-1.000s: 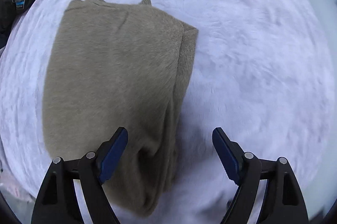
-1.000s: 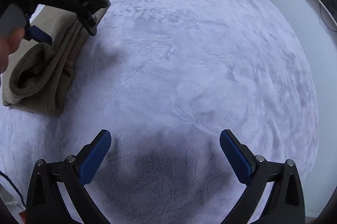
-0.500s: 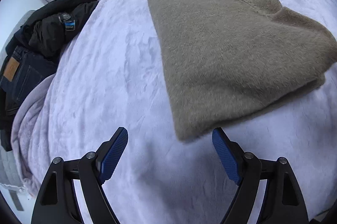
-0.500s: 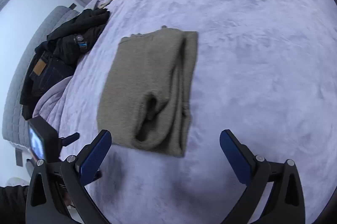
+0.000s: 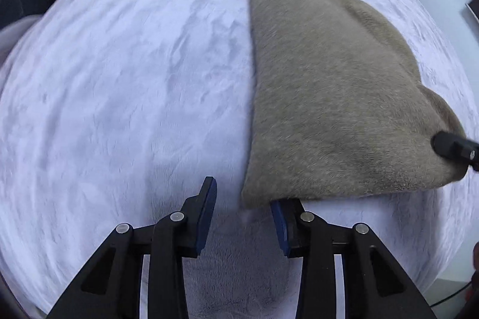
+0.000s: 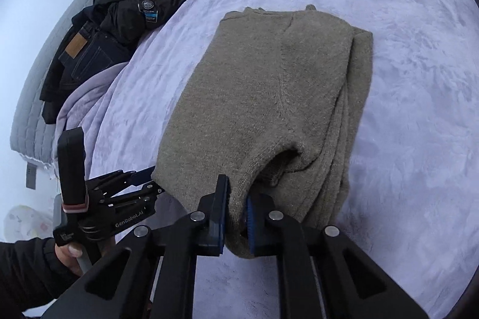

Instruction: Fold small clothes

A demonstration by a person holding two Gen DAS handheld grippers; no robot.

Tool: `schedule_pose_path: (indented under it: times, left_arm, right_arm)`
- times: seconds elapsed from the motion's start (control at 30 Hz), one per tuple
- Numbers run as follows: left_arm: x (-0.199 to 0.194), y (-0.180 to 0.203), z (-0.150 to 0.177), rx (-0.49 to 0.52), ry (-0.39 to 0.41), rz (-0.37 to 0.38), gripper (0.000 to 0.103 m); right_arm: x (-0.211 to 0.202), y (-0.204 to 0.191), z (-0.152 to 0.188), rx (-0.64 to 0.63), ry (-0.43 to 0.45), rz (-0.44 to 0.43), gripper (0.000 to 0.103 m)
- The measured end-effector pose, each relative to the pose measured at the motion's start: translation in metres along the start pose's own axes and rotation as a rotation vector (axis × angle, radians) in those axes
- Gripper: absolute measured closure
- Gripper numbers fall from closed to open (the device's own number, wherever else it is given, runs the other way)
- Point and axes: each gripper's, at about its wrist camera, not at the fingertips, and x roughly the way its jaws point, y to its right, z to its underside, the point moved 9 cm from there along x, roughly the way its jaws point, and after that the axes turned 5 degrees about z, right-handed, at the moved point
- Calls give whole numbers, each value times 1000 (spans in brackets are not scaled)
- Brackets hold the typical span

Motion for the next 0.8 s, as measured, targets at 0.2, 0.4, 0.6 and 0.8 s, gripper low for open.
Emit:
schedule_pose_path:
  times: [0.2, 0.4, 0.6, 0.8]
  left_arm:
    - [8, -4, 9, -7, -27, 12, 64]
    - [-36, 18, 21, 135, -29, -22, 55]
    - [-66, 94, 3, 250, 76, 78, 55]
    - [-16, 134, -30, 324, 62, 99, 55]
  right_arm:
    - [39, 26, 41, 78, -131, 74, 94]
    - [3, 26, 25, 133, -48, 29, 79]
    - [-18, 63, -32, 156, 92, 82, 30]
    - [26, 91, -96, 188, 60, 56, 35]
